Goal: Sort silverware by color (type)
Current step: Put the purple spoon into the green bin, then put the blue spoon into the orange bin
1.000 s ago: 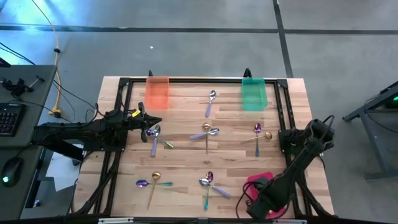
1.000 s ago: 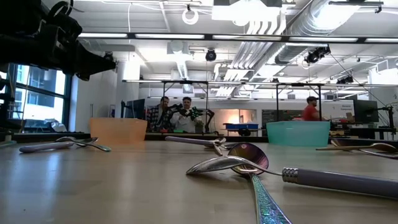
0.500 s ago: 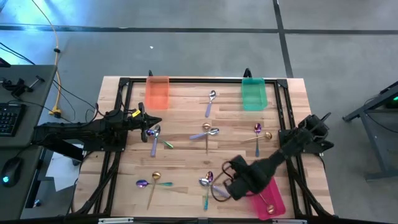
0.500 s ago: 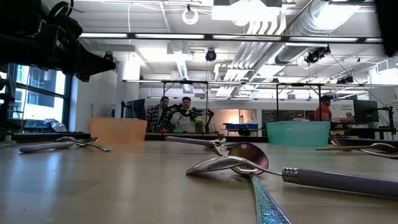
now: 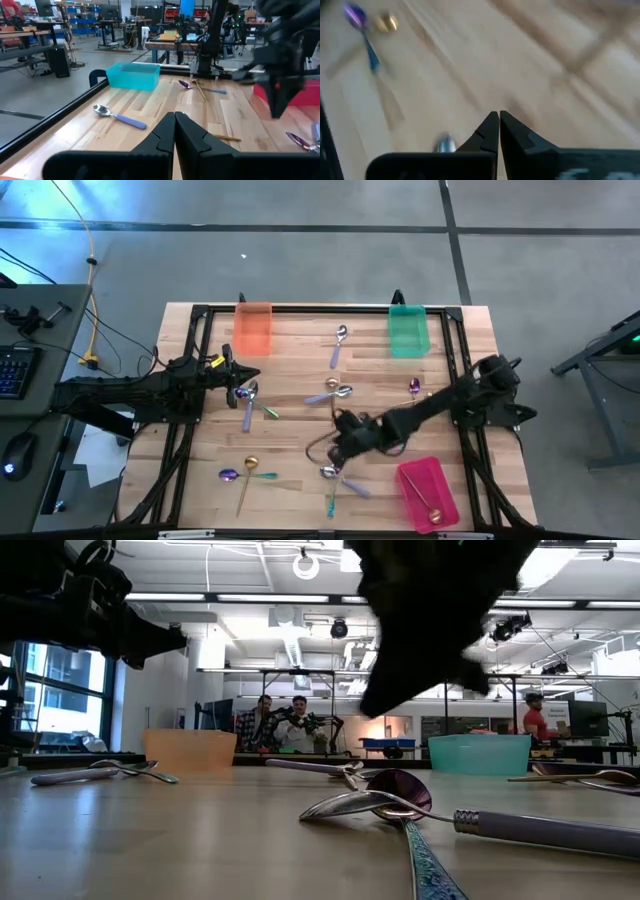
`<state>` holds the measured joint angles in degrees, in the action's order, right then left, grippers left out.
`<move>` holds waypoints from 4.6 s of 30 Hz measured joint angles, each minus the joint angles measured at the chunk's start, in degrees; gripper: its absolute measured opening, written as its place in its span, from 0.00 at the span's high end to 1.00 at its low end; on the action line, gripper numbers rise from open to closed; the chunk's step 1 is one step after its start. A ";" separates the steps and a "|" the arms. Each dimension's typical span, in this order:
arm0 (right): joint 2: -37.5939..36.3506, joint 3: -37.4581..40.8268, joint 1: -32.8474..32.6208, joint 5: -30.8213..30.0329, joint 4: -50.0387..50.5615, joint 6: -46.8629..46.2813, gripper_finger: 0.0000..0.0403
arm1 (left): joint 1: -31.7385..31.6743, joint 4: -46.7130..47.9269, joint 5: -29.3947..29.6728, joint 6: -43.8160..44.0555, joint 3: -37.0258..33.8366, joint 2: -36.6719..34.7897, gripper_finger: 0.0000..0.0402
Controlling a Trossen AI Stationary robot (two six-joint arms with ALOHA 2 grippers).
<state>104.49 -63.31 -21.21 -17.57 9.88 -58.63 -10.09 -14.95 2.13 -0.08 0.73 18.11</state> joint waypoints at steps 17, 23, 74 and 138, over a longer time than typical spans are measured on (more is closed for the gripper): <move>0.43 -0.29 22.79 13.60 -5.01 36.09 0.72 | -0.02 0.34 2.14 -0.53 0.00 0.00 1.00; 4.66 -8.79 23.86 15.51 6.78 47.86 0.55 | -0.02 0.51 2.21 -1.58 0.00 -0.01 1.00; -1.36 -21.97 40.09 11.99 38.02 44.89 0.97 | -0.01 6.63 3.28 -2.12 0.00 -0.02 1.00; -36.36 26.33 60.63 21.84 -1.62 55.21 0.98 | 0.00 3.40 1.71 0.94 1.35 0.10 1.00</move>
<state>68.13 -36.97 39.43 4.27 8.26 -3.42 -10.09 -11.55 3.84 0.86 2.09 18.21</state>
